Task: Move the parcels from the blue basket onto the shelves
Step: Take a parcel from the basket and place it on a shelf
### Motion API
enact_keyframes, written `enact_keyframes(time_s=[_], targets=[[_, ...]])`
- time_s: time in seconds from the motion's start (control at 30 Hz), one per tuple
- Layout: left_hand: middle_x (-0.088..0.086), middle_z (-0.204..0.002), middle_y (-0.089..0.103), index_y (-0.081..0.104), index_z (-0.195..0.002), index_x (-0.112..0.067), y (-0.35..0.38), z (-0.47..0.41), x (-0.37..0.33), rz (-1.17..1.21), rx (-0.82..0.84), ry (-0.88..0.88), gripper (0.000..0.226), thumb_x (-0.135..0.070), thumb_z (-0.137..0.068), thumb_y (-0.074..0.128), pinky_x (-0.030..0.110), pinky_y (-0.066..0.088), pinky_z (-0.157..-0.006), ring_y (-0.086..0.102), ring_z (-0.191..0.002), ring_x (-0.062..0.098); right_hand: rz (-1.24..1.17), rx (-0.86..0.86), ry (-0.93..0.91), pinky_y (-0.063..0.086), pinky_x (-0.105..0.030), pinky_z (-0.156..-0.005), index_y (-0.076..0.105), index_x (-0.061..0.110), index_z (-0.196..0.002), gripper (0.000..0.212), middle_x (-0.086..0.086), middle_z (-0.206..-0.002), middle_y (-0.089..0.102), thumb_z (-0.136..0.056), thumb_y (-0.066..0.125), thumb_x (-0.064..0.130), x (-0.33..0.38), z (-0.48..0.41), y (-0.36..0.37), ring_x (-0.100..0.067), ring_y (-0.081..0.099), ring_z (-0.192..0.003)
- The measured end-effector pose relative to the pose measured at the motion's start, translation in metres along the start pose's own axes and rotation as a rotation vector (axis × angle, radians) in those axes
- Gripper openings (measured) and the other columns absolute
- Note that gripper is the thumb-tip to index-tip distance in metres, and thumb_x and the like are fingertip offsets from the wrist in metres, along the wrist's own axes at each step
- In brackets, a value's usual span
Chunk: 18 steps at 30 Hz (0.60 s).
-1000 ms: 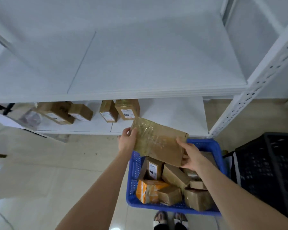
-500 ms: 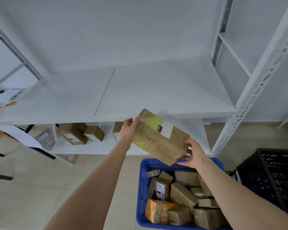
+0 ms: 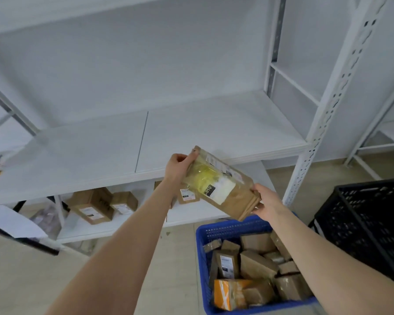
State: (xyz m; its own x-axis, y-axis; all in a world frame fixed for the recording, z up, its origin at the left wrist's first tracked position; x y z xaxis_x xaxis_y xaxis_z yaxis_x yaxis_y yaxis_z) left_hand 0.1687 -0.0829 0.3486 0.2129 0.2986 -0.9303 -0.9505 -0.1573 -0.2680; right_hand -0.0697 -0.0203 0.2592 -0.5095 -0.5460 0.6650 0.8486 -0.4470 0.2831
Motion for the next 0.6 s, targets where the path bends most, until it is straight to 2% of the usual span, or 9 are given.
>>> enact_keyframes(time_s=[0.07, 0.17, 0.27, 0.4, 0.47, 0.53, 0.6], targets=[[0.007, -0.101, 0.066, 0.057, -0.103, -0.013, -0.001, 0.004, -0.008, -0.032, 0.035, 0.04, 0.037, -0.037, -0.078, 0.07, 0.044, 0.056, -0.085, 0.065, -0.09, 0.023, -0.016, 0.009, -0.011, 0.052, -0.042, -0.072, 0.062, 0.004, -0.096, 0.007, -0.012, -0.083, 0.062, -0.089, 0.059, 0.004, -0.002, 0.007, 0.001, -0.026, 0.06, -0.077], [0.001, -0.097, 0.063, 0.057, -0.103, -0.015, -0.004, 0.01, -0.023, -0.065, 0.042, 0.103, 0.028, -0.027, -0.08, 0.068, 0.035, 0.052, -0.082, 0.06, -0.086, 0.017, -0.018, 0.033, -0.011, 0.054, -0.042, -0.078, 0.06, 0.003, -0.095, 0.009, -0.015, -0.091, 0.062, -0.089, 0.056, -0.001, -0.003, 0.019, 0.002, -0.027, 0.061, -0.085], [-0.001, -0.096, 0.061, 0.057, -0.107, -0.016, -0.012, 0.016, -0.034, -0.041, 0.02, 0.118, 0.027, -0.02, -0.081, 0.065, 0.031, 0.051, -0.079, 0.059, -0.088, 0.016, 0.006, 0.095, -0.038, 0.054, -0.039, -0.075, 0.062, 0.006, -0.107, 0.021, -0.013, -0.101, 0.063, -0.089, 0.054, 0.001, 0.003, 0.029, 0.002, -0.026, 0.06, -0.092], [-0.001, -0.099, 0.061, 0.057, -0.113, -0.017, -0.02, 0.029, -0.054, 0.031, 0.053, 0.144, 0.028, -0.013, -0.085, 0.06, 0.024, 0.05, -0.069, 0.06, -0.086, 0.014, 0.015, 0.18, -0.022, 0.044, -0.056, -0.1, 0.054, 0.02, -0.119, 0.029, -0.013, -0.116, 0.057, -0.091, 0.062, 0.019, 0.012, 0.038, 0.0, -0.033, 0.057, -0.109], [0.001, -0.101, 0.062, 0.058, -0.115, -0.018, -0.022, 0.036, -0.067, 0.014, 0.093, 0.157, 0.03, -0.012, -0.086, 0.058, 0.025, 0.05, -0.067, 0.06, -0.086, 0.015, -0.039, 0.239, -0.002, 0.044, -0.06, -0.098, 0.051, 0.024, -0.12, 0.04, -0.014, -0.118, 0.056, -0.087, 0.068, 0.037, 0.014, 0.042, 0.001, -0.037, 0.056, -0.111], [0.002, -0.097, 0.064, 0.061, -0.111, -0.018, -0.025, 0.042, -0.078, -0.008, 0.148, 0.173, 0.028, -0.009, -0.086, 0.055, 0.026, 0.05, -0.066, 0.061, -0.085, 0.017, -0.081, 0.29, 0.005, 0.048, -0.057, -0.094, 0.056, 0.023, -0.119, 0.053, -0.013, -0.119, 0.062, -0.077, 0.073, 0.05, 0.017, 0.049, 0.003, -0.035, 0.059, -0.112], [0.001, -0.092, 0.067, 0.064, -0.109, -0.016, -0.026, 0.049, -0.089, -0.032, 0.184, 0.197, 0.027, -0.008, -0.086, 0.052, 0.025, 0.052, -0.065, 0.063, -0.083, 0.017, -0.106, 0.316, 0.012, 0.05, -0.056, -0.092, 0.058, 0.024, -0.125, 0.069, -0.013, -0.122, 0.064, -0.065, 0.08, 0.053, 0.017, 0.053, 0.003, -0.035, 0.061, -0.112]])
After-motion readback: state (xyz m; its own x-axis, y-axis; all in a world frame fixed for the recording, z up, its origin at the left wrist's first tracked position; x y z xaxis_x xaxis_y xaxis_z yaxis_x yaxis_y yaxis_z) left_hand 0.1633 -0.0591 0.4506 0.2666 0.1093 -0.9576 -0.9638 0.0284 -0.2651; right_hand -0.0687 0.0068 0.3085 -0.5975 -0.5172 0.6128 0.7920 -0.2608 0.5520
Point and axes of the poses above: each hand's wrist, its own z-axis away from the middle knuckle, its own y-axis out of the palm, x = y × z, the point moved 4 cm from there along -z, towards the middle knuckle
